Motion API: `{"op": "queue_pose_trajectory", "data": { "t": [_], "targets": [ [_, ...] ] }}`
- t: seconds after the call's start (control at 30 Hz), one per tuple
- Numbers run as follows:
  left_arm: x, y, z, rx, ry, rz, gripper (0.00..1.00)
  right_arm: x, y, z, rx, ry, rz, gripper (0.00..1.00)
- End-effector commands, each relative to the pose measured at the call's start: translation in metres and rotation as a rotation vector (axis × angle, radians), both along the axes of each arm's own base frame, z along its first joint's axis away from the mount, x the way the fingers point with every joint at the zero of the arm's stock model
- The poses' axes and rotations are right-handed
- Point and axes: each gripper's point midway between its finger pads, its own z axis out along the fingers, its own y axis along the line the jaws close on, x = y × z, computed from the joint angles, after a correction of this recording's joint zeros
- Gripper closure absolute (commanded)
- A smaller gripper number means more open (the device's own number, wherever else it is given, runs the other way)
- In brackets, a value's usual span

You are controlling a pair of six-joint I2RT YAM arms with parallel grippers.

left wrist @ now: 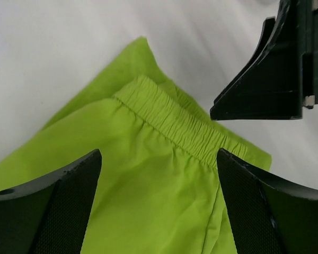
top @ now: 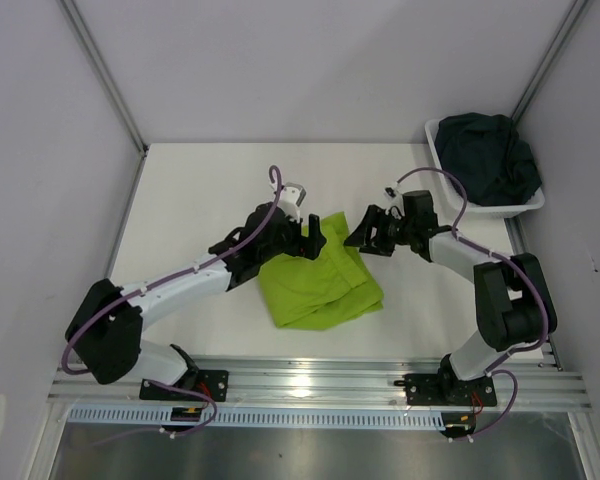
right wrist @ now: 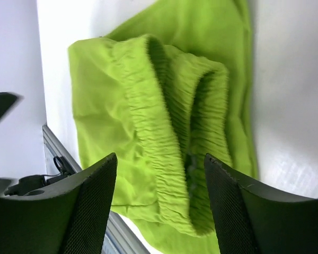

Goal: Fold and stack the shorts
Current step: Fold the shorts

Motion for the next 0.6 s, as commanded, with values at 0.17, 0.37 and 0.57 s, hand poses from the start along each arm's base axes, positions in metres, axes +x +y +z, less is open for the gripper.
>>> {"op": "queue_pose_trajectory", "data": {
  "t": [0.17,0.37,0.57],
  "targets": [
    [0.004,-0.016,-0.020,-0.040,0.183,-0.071,0.12,0.002,0.025,-0.003,-0.072,-0.046,0.080,0.30],
    [0.009,-0.020,-0.043,-0.062,0.292,-0.073,0.16,0.018,0.038,-0.008,-0.044,-0.042,0.106,0.33],
    [0.009,-0.028,-0.065,-0.091,0.351,-0.100,0.16,0.034,0.042,-0.028,-0.076,0.022,0.094,0.55]
  ]
}}
